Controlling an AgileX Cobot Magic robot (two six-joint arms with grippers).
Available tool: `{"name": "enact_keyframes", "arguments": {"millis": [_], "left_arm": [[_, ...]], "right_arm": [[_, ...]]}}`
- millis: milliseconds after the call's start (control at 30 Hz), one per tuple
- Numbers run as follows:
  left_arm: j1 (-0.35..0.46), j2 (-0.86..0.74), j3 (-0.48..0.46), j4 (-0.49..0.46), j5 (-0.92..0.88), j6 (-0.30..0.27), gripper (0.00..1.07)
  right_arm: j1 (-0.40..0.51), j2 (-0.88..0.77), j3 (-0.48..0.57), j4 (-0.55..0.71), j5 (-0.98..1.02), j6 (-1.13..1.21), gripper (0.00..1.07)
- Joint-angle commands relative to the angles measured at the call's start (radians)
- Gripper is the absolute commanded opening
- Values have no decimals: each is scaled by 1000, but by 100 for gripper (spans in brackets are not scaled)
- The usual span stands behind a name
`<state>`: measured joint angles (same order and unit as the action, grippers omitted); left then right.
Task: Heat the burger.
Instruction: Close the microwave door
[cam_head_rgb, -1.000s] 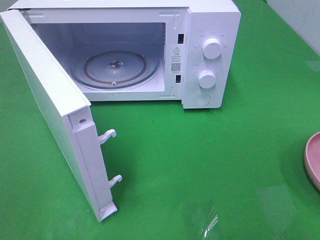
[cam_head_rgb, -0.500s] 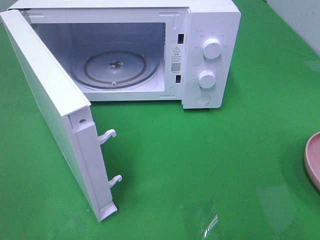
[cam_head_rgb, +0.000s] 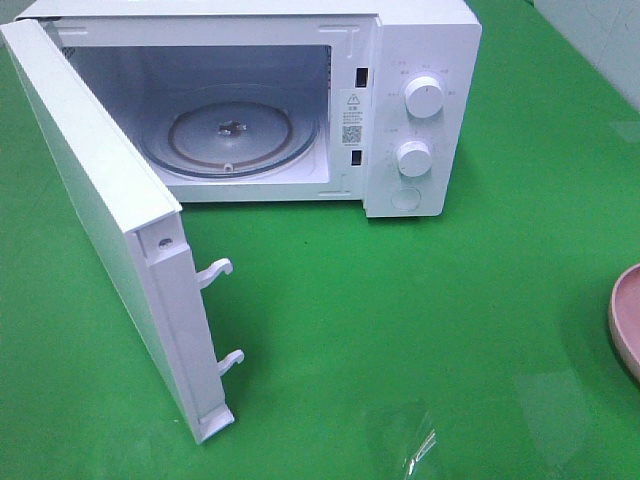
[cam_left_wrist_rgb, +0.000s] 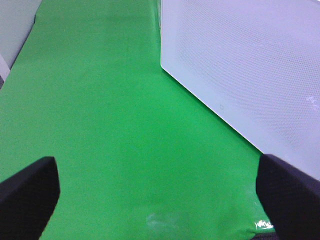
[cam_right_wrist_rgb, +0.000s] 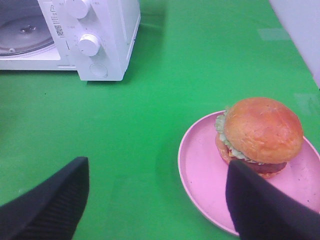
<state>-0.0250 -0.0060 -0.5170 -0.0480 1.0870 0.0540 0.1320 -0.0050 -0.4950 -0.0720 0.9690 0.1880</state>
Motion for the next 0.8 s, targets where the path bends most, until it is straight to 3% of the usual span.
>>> {"name": "enact_keyframes", "arguments": {"millis": [33, 267, 567, 600, 633, 700, 800], "left_arm": [[0, -15, -1, 3, -17, 2, 101], [0, -15, -12, -24, -28, 4, 101], [0, 96, -50, -27, -184, -13, 96], [0, 132, -50, -29, -208, -35, 88], [0, 132, -50, -29, -208, -35, 88], [0, 198, -50, -29, -242, -88, 58], [0, 231, -50, -29, -249, -110, 50]], "right_arm": [[-7, -25, 2, 5, -10, -11, 73], [-7, -25, 2, 5, -10, -11, 73], [-7, -25, 2, 5, -10, -11, 73], [-7, -25, 2, 5, -10, -11, 73], [-7, -25, 2, 5, -10, -11, 73], [-7, -25, 2, 5, -10, -11, 73], [-7, -25, 2, 5, -10, -11, 73]]}}
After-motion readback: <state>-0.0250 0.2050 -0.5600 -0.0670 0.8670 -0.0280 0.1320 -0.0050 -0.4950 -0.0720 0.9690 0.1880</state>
